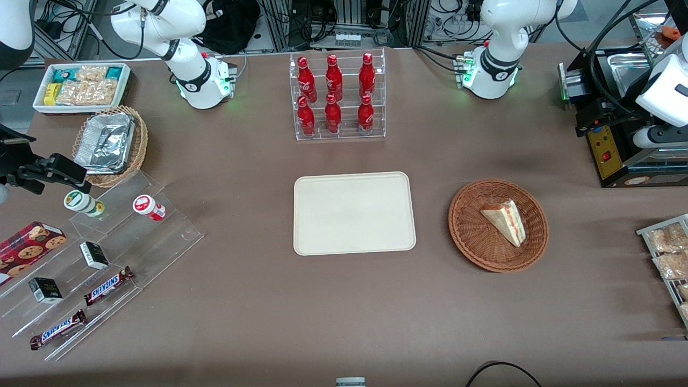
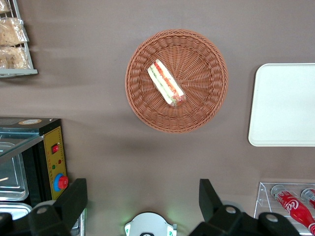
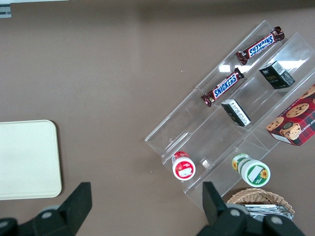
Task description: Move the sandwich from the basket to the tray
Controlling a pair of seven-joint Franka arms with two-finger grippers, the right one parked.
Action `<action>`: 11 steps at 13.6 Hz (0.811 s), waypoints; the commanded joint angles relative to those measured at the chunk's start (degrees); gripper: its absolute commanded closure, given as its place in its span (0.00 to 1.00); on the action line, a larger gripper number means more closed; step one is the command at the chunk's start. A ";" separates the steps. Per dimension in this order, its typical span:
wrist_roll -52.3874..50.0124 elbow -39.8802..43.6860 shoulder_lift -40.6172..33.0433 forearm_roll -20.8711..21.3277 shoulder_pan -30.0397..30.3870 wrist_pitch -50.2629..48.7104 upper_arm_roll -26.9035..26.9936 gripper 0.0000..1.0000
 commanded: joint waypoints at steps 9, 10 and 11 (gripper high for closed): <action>0.12 -5.99 7.93 -0.24 -0.85 8.60 -0.11 0.00; -0.58 -10.55 7.41 -0.24 -0.85 13.86 -0.11 0.00; -2.50 -15.38 6.80 -0.33 -0.85 19.40 -0.11 0.00</action>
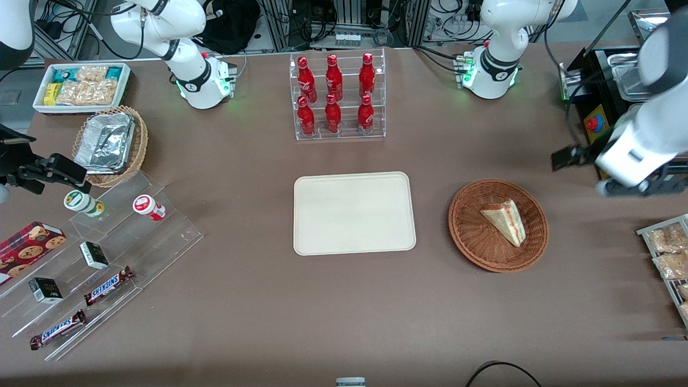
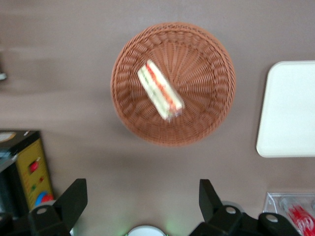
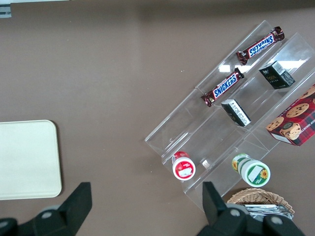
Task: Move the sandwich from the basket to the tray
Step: 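Lower the open left gripper onto the wrapped sandwich in the basket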
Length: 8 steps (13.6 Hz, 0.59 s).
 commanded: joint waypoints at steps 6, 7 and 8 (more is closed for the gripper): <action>-20.18 -31.62 -3.45 -0.85 -0.45 41.25 -0.59 0.00; -21.69 -33.21 -3.36 -0.85 -0.45 42.77 -0.59 0.00; -22.05 -33.75 -3.02 -0.94 -0.45 42.87 -0.59 0.00</action>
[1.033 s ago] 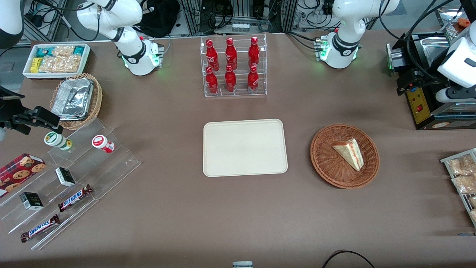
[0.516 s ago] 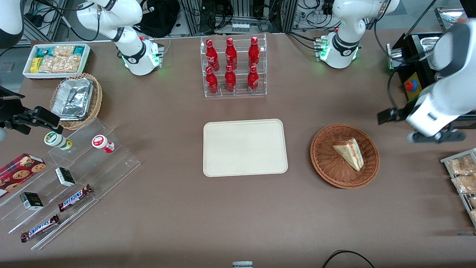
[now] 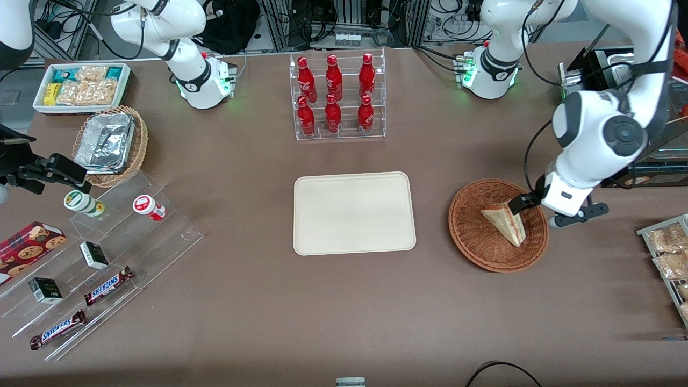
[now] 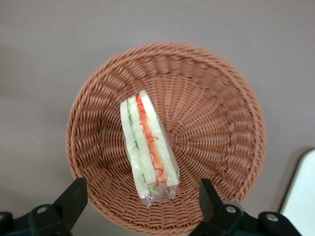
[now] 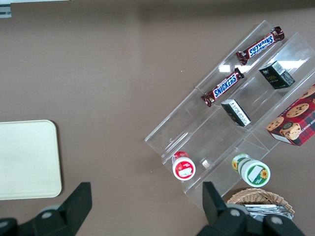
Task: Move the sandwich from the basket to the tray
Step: 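Lower the open left gripper onto the wrapped sandwich in the basket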
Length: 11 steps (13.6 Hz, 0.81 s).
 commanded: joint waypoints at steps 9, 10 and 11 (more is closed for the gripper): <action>-11.69 -3.30 6.10 -2.88 -0.18 10.20 -1.90 0.00; -11.78 -3.30 6.89 -2.88 -0.18 11.08 -1.99 0.00; -11.78 -3.30 7.60 -2.88 -0.18 11.44 -1.99 0.00</action>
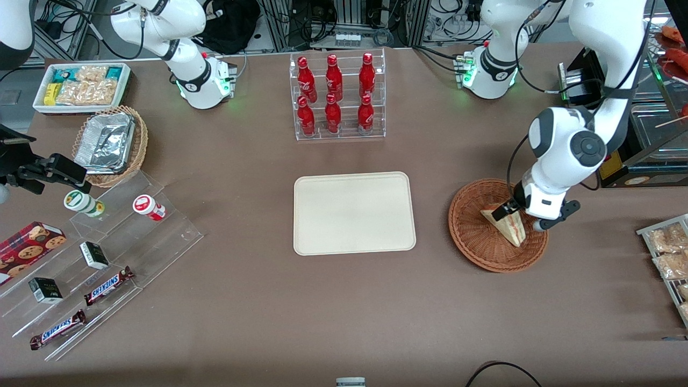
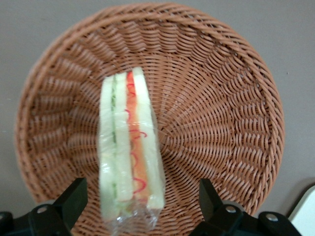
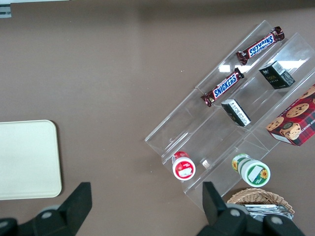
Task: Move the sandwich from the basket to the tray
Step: 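Close the left gripper on the sandwich and lift it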
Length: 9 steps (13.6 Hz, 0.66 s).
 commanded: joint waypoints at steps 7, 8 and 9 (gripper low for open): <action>3.00 0.95 2.39 -0.35 0.72 2.83 -0.04 0.91; 3.46 0.95 2.13 -0.35 0.81 2.56 -0.04 0.93; 3.55 1.04 1.87 -0.35 0.81 1.69 -0.04 0.93</action>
